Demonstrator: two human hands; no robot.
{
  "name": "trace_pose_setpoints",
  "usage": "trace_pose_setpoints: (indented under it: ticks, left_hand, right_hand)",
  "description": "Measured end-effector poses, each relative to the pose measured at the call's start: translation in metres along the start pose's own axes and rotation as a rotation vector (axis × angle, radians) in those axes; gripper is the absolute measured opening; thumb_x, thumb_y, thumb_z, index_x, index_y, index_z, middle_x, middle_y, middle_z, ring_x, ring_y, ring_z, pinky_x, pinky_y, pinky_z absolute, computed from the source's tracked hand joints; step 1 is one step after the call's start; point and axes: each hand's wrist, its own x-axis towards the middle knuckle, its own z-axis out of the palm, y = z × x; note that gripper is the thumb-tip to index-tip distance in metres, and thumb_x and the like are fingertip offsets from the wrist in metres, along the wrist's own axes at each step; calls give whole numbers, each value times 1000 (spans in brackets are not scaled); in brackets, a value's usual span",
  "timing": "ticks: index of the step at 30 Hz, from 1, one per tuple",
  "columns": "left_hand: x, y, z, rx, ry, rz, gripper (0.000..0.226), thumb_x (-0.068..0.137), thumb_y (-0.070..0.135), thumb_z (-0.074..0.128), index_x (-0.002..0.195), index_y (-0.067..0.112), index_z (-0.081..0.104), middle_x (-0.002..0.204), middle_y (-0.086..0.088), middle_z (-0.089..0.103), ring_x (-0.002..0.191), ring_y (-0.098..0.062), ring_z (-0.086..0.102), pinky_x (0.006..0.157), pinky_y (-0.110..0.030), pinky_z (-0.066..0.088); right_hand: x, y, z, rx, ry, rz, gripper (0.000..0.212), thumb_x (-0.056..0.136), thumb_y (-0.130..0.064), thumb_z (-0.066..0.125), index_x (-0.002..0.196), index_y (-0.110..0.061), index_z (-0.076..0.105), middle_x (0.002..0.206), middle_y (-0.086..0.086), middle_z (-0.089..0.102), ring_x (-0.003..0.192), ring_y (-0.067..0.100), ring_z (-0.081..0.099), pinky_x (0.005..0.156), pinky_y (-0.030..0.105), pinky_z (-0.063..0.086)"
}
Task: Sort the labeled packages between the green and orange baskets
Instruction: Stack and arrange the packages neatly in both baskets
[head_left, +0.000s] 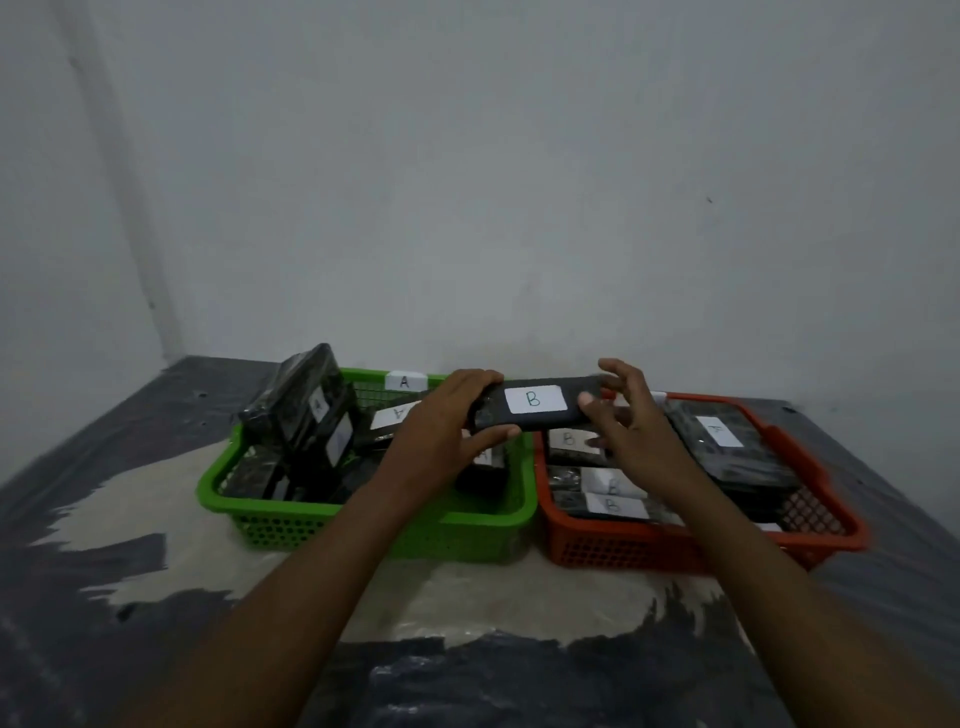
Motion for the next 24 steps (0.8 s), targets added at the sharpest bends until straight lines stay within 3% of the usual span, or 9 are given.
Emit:
trace_pose_setpoints:
  ticks: [2,6,10,13,16,20,24]
  left_hand:
    - [15,2,11,-21,-47,14,59,86,42,73,136,17,54,131,2,58,114,-12,56,94,-26,50]
    - [50,8,38,-27,-159,45,62,86,41,74,139,18,52,133,1,58,116,-14,57,95,-30,50]
    - [90,11,65,189,-321,52,65,89,45,69,144,22,45,140,1,55,120,-20,57,95,-37,49]
    - [114,7,83,462,-445,81,57,90,50,64,139,26,47,134,2,59,116,-22,59,91,-37,45]
    - [122,1,103,630,-544,89,50,90,55,61,128,25,52,124,0,64,115,-24,57,97,-40,35]
    - [126,-5,113,640,-601,18,51,86,55,61,126,25,56,117,-3,66,116,-26,52,103,-43,32]
    - [128,-4,112,686,-603,45,56,88,57,54,131,21,58,129,-8,52,120,-29,44,101,-44,37]
  right_hand:
    - [-2,6,-27,-158,-114,-98,62,93,-42,64,146,-47,32,142,-24,42,120,-10,49,73,11,55]
    - [14,17,-70,-517,-193,-178,65,92,-37,67,149,-40,37,137,-11,45,121,8,50,95,28,52]
    - [42,29,-94,-729,-192,-182,58,94,-36,66,147,-32,42,134,-6,48,112,11,50,88,22,44]
    - [63,44,-98,-925,-214,-177,58,95,-39,63,148,-29,42,135,-1,49,119,20,43,89,28,36]
    - [77,58,-92,-991,-293,-111,58,96,-37,62,150,-26,40,138,5,49,122,25,41,95,34,36]
    - [87,71,-81,-958,-369,-68,59,98,-35,60,152,-32,36,135,9,50,121,27,44,93,33,35]
    - [93,74,-79,-949,-398,-58,58,99,-36,58,152,-33,35,137,8,48,122,27,45,95,34,36]
